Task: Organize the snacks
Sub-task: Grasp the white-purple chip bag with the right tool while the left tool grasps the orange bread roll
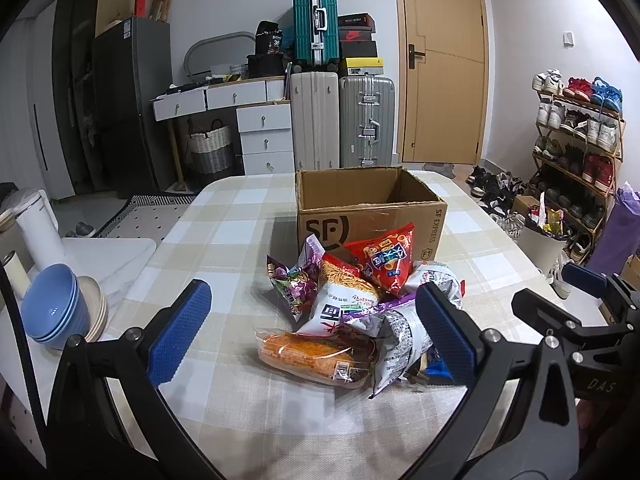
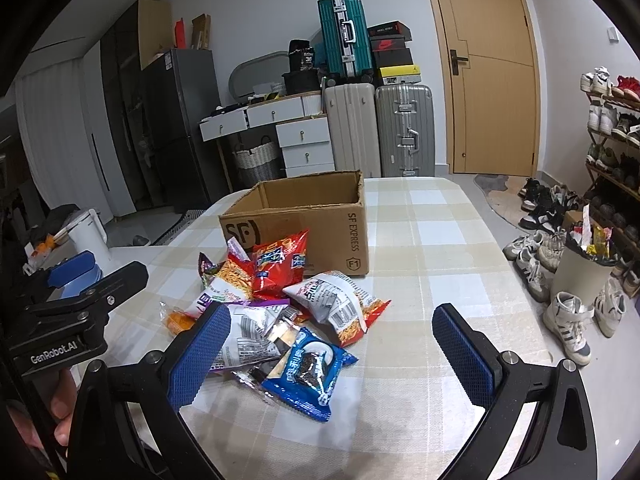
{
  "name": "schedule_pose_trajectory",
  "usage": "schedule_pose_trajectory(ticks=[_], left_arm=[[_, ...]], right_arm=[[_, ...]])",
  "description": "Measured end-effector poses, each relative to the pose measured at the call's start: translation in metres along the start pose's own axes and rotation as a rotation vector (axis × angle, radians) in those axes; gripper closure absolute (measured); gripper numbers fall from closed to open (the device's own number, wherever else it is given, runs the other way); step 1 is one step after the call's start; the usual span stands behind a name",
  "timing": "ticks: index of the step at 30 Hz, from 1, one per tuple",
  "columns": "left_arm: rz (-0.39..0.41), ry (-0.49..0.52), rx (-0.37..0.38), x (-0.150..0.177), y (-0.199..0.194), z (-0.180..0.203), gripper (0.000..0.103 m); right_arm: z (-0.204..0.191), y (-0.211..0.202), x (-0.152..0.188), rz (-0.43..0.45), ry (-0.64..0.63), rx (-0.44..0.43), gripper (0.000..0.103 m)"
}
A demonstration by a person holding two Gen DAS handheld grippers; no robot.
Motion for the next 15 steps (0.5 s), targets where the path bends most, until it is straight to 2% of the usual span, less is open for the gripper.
schedule_pose_trajectory(ticks=[4, 6, 8, 15], left_arm=[[-0.049, -0.01, -0.033, 0.002, 0.012, -0.017, 0.001], [-0.088, -0.029, -0.016, 0.004, 0.021, -0.029, 0.001], [-0.119, -0.06, 0.008, 0.006, 0.028, -0.044, 0.001], [-0.26, -0.248, 0.085, 0.021, 0.057, -0.104, 0.001]], right_arm=[[-0.007, 0.007, 0.005, -0.031, 0.002, -0.053, 0.0], [-0.01, 0.014, 0.009, -0.059, 0.007, -0.078, 0.0], [-0.016, 0.027, 0.013, -0.109, 0.02, -0.138, 0.0], [-0.051, 0.066, 0.024, -0.222, -0.015, -0.262, 0.0]])
Point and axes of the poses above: each gripper's, at about its wrist camera, not at the fingertips, and y roughly the way its jaws point, z to its right, x to its underside, the point moved 7 cm from there along y, roughly the way its jaws point, and after that the axes turned 2 degrees about y, right-handed, at the moved point
